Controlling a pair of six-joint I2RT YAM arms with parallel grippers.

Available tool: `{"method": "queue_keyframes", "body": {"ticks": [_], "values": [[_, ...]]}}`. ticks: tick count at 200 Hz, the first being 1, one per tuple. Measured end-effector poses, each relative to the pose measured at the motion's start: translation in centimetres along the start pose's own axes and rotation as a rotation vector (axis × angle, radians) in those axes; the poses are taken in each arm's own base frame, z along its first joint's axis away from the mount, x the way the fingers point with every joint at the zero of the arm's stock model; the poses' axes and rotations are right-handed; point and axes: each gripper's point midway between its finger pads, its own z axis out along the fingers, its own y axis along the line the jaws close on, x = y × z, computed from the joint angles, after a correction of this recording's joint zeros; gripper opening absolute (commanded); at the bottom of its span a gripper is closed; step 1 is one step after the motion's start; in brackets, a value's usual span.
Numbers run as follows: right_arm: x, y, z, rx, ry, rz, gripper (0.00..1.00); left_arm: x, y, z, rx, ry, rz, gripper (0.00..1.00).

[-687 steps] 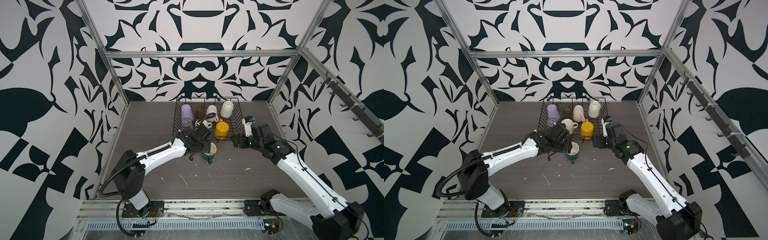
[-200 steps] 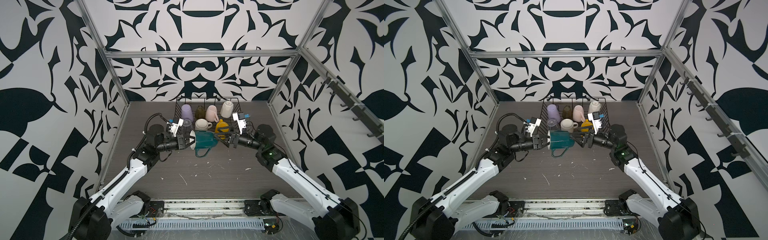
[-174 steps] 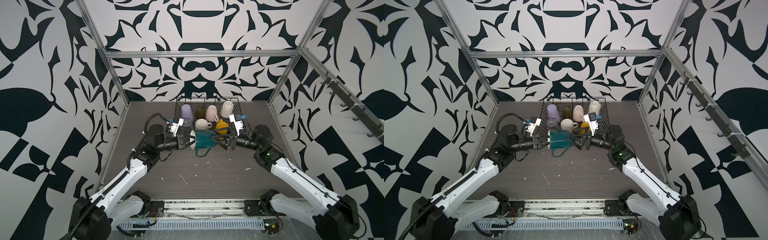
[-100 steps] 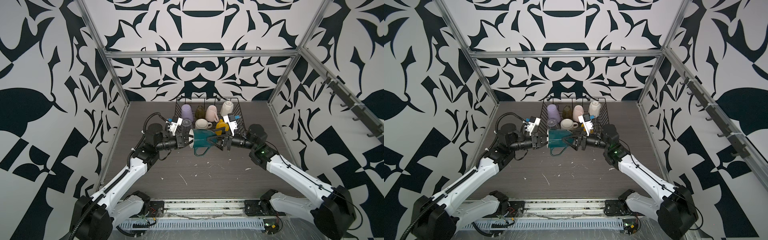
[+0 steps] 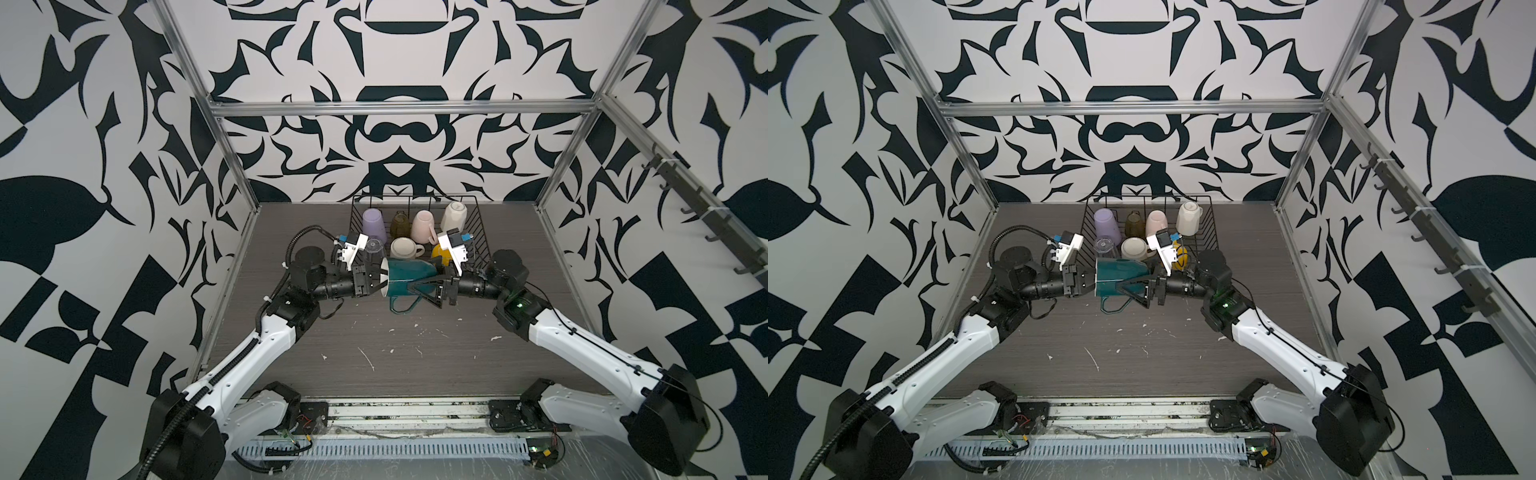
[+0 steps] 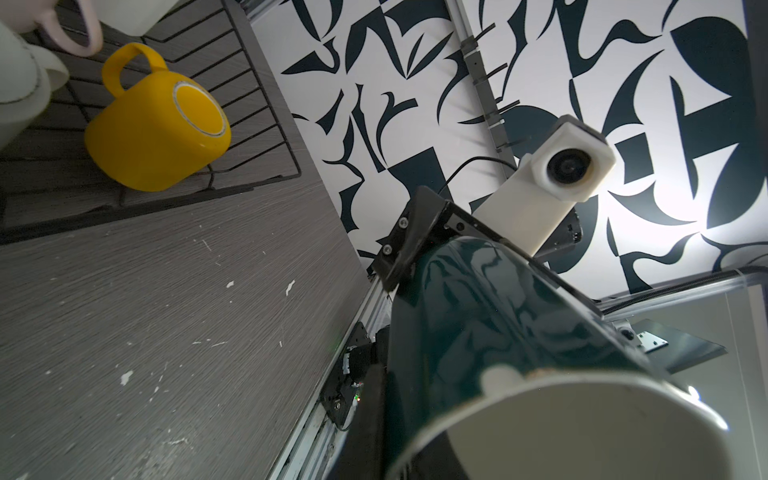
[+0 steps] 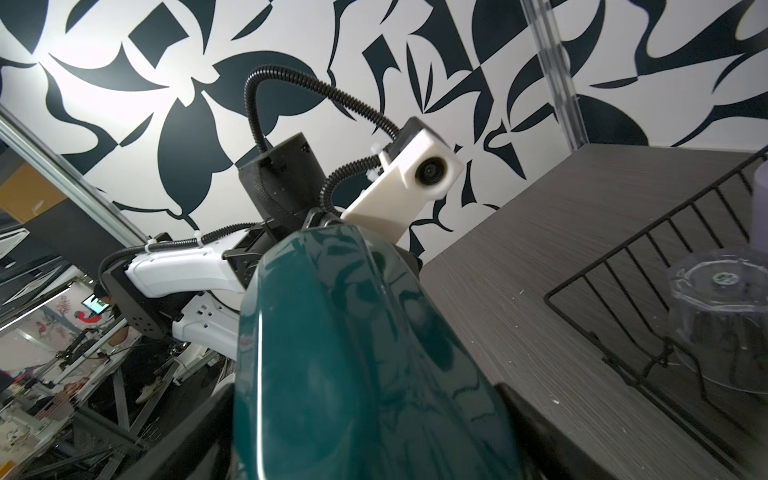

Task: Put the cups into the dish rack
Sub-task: 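Close the right gripper on the green mug's base while the left holds it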

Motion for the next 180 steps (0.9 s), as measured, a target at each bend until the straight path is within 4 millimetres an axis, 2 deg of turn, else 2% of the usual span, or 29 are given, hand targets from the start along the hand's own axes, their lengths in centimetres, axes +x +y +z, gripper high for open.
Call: {"method": "queue_keyframes", "body": {"ticks": [35, 136, 166, 180], "values": [[0.3, 0.5, 0.2, -0.021, 0.012, -0.001, 0.91, 0.1, -0.4, 0.1, 0.031, 0.008, 0.002, 0.00], [-0.1, 0.7, 0.3, -0.022, -0.003, 0.008, 0.93, 0.2, -0.7, 0.1, 0.049, 0.011, -0.008, 0.00], [-0.1, 0.8, 0.7, -0.040, -0.004, 0.014, 0.87, 0.2, -0.7, 0.1, 0.054, 0.012, -0.010, 0.00], [0.0, 1.1, 0.9, -0.059, 0.003, 0.020, 0.80, 0.2, -0.8, 0.0, 0.061, 0.017, -0.005, 0.00]]}}
